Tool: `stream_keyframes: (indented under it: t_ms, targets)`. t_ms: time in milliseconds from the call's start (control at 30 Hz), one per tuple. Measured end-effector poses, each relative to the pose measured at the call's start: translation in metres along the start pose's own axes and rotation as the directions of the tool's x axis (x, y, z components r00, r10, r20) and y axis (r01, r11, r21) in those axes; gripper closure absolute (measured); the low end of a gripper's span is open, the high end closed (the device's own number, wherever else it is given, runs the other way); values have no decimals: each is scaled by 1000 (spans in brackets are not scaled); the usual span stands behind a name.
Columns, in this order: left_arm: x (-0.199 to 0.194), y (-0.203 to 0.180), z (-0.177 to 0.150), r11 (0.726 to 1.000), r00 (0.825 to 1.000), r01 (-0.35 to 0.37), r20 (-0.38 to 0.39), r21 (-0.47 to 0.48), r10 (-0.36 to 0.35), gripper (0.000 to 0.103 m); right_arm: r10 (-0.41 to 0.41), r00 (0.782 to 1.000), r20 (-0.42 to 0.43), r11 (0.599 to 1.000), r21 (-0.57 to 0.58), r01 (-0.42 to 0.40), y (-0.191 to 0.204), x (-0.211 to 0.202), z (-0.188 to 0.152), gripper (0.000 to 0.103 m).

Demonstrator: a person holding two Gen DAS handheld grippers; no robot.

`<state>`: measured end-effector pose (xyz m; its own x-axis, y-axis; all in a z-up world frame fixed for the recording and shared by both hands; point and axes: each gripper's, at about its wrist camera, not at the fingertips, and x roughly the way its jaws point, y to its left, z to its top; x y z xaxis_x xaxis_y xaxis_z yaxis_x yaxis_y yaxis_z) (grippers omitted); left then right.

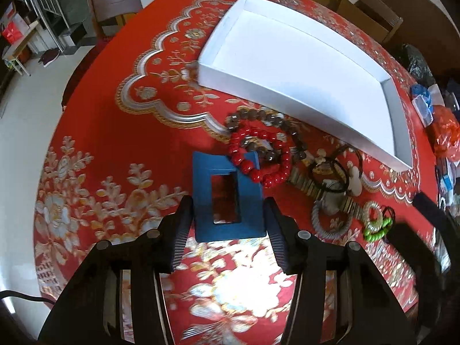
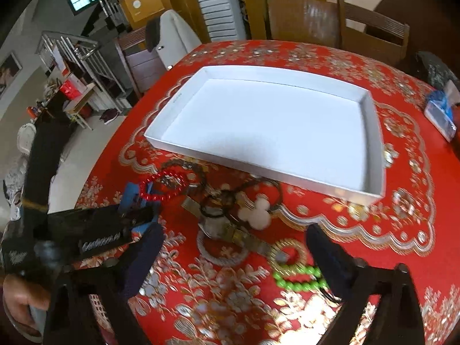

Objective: Organize jewelry
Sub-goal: 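Close the left tool on the blue claw clip and lift it, then grasp the red bead bracelet with the right tool while the left tool carries the clip toward the tray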

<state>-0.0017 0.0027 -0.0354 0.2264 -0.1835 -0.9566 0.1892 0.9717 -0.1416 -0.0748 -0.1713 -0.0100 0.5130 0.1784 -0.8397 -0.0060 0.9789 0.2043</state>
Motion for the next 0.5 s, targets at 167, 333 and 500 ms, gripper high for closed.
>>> stream_keyframes:
  t_ms: [167,333,500]
  targets:
    - [-7,17,-10,1000,1000,-9,-11,6,9,54,108,993,-54,994,-21,-109,22,28,12,44]
    - [-10,32,-19,999,1000,-23,-10,-25,23,54,118,989,-93,989,-76,-125,41,56,22,54]
    - [-13,40,-25,999,1000,-18,-3,-49,18,54,132,985,-115,986,-82,-142,44,77,34,58]
